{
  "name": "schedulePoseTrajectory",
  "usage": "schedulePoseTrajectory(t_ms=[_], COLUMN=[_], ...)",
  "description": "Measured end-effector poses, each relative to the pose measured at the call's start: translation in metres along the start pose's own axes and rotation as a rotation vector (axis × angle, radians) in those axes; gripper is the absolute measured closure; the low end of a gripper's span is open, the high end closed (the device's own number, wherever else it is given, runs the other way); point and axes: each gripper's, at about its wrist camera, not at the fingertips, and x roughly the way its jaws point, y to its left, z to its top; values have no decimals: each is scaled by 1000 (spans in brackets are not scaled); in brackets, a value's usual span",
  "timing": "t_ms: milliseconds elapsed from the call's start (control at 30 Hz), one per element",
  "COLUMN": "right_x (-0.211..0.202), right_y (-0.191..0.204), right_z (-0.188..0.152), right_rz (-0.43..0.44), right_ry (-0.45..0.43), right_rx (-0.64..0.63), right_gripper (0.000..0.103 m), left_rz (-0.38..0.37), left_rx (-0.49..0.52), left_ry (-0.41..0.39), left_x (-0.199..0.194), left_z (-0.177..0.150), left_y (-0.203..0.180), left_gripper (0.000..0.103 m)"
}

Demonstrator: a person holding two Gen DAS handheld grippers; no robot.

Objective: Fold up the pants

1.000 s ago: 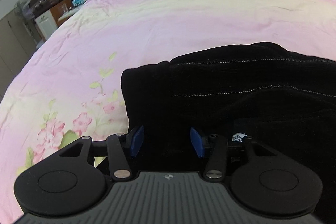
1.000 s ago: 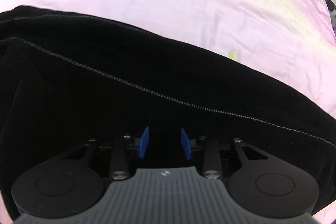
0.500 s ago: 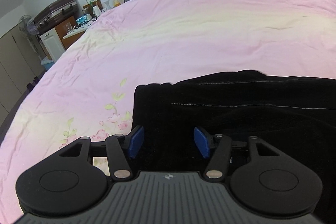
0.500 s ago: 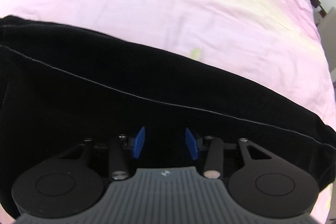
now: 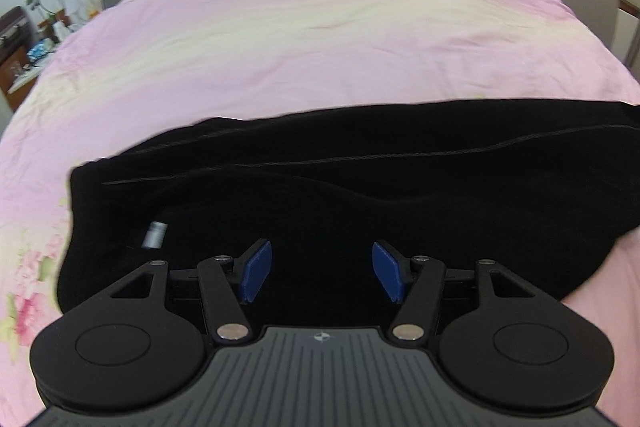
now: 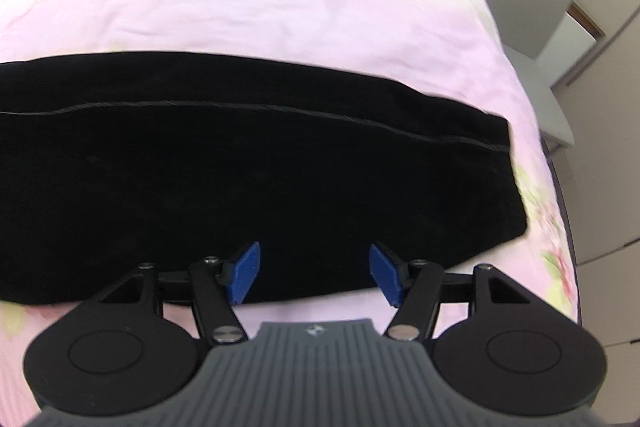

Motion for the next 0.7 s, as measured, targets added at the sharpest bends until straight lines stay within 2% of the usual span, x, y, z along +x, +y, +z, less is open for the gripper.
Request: schedulePoseTrajectory(t_ms=[167, 267, 300, 400, 567, 700], right_x=[11, 19, 34, 47, 57, 66], right_y=[-67, -102, -111, -140, -178, -200], right_z=[-37, -62, -56, -73, -87, -81], right_rz=[-11, -21, -22, -6, 57, 105], right_ry=[5, 15, 16, 15, -35, -72], right_rx=[85, 123, 132, 164, 229, 248], right_gripper=[45, 46, 47, 49, 51, 53], left_rz=[-64, -76, -76, -59, -26, -14], left_rx=[41, 73, 82, 98, 105, 93], left_ry=[21, 37, 38, 43, 107, 130], left_x=[-1, 4, 5, 11, 35, 49], left_z=[-11, -14, -13, -9, -6, -3], left_y=[-39, -57, -61, -74, -79, -77], left_gripper=[34, 34, 34, 34, 34, 34])
